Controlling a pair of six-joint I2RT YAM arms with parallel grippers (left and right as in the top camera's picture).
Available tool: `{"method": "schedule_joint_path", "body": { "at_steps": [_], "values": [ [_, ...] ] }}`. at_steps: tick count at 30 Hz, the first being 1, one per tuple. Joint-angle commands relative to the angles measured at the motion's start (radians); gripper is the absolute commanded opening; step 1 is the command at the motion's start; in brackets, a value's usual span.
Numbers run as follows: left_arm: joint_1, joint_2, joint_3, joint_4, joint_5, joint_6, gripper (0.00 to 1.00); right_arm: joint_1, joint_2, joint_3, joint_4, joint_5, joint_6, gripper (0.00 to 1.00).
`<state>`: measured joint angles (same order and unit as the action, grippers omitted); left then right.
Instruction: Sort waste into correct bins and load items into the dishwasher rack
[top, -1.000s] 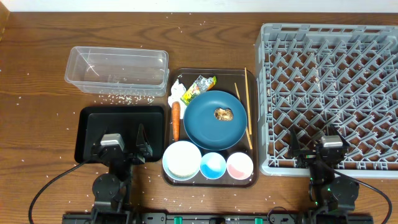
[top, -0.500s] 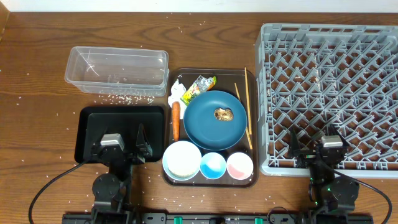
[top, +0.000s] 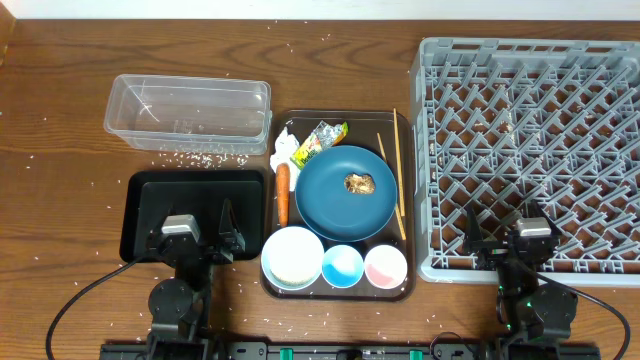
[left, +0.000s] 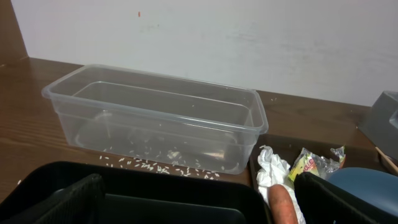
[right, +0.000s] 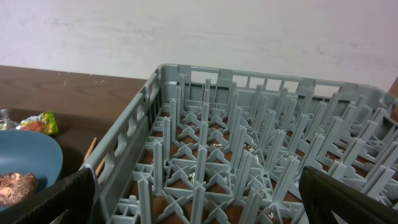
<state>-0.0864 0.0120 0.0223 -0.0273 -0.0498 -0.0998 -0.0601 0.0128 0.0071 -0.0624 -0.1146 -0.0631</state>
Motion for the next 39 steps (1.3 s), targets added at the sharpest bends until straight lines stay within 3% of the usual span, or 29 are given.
{"method": "schedule_joint_path", "body": {
  "at_steps": [1,8,18,25,32,39],
  "values": [
    [-0.004,-0.001,-0.018,-0.040,-0.010,0.013,0.98,-0.004,0.002,-0.001,-0.003,0.006,-0.013,0.99],
    [-0.004,-0.001,-0.018,-0.040,-0.001,0.013,0.98,-0.004,0.002,-0.001,-0.003,0.006,-0.013,0.99],
    [-0.004,-0.002,-0.010,-0.005,0.252,0.013,0.98,-0.004,0.002,-0.001,0.055,-0.040,-0.013,0.99],
    [-0.004,-0.001,0.058,0.111,0.278,0.013,0.98,-0.004,0.004,0.066,0.092,-0.130,0.062,0.99],
    [-0.004,0.140,0.296,-0.105,0.277,0.013,0.98,-0.004,0.133,0.315,-0.134,-0.130,0.130,0.99],
    [-0.004,0.525,0.659,-0.379,0.278,0.013,0.98,-0.004,0.488,0.652,-0.429,-0.223,0.130,0.99]
  ]
}}
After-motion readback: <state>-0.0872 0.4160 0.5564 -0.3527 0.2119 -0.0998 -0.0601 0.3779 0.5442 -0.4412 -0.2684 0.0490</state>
